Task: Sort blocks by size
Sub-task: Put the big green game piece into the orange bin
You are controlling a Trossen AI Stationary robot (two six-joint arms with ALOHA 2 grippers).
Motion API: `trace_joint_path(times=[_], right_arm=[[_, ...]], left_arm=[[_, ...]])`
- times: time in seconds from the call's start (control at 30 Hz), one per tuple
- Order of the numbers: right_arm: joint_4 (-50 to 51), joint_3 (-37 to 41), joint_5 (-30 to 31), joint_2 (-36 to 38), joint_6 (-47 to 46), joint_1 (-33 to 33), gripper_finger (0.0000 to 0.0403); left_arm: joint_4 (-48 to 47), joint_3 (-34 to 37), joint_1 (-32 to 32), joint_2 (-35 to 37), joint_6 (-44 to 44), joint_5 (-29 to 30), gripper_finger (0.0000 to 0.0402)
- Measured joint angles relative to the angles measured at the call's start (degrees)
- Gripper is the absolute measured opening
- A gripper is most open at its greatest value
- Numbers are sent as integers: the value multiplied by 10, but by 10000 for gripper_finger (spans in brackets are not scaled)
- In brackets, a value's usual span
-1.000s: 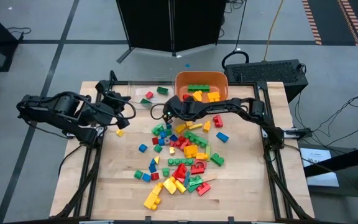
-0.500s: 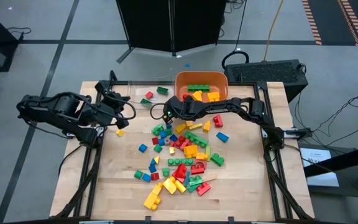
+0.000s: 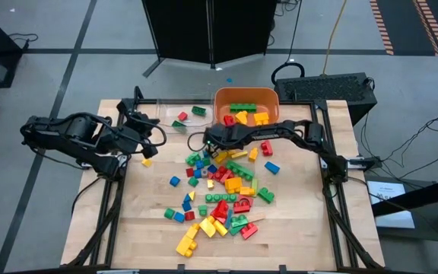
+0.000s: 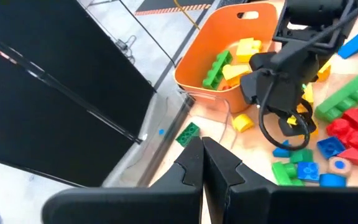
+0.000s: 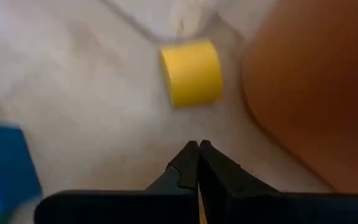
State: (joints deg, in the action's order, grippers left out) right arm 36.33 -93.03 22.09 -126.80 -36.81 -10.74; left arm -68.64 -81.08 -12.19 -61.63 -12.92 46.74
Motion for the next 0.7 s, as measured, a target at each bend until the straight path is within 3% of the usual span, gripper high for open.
trace_joint_path(times=[0.13, 0.3, 0.47, 0.6, 0.7], right_arm=[[32, 1, 1, 5, -2, 32, 0], [-17, 0, 3, 28, 55, 80, 0], [-107, -1, -22, 36, 152, 123, 0], [-21, 1, 12, 76, 80, 150, 0], [74, 0, 101, 156, 35, 177, 0]], left_arm=[[1, 10, 0, 1, -17, -26, 0], [16, 43, -8, 16, -19, -48, 0], [133, 113, -25, 64, -29, -59, 0], [183, 195, -29, 95, -61, -55, 0], [258, 269, -20, 106, -114, 3, 0]])
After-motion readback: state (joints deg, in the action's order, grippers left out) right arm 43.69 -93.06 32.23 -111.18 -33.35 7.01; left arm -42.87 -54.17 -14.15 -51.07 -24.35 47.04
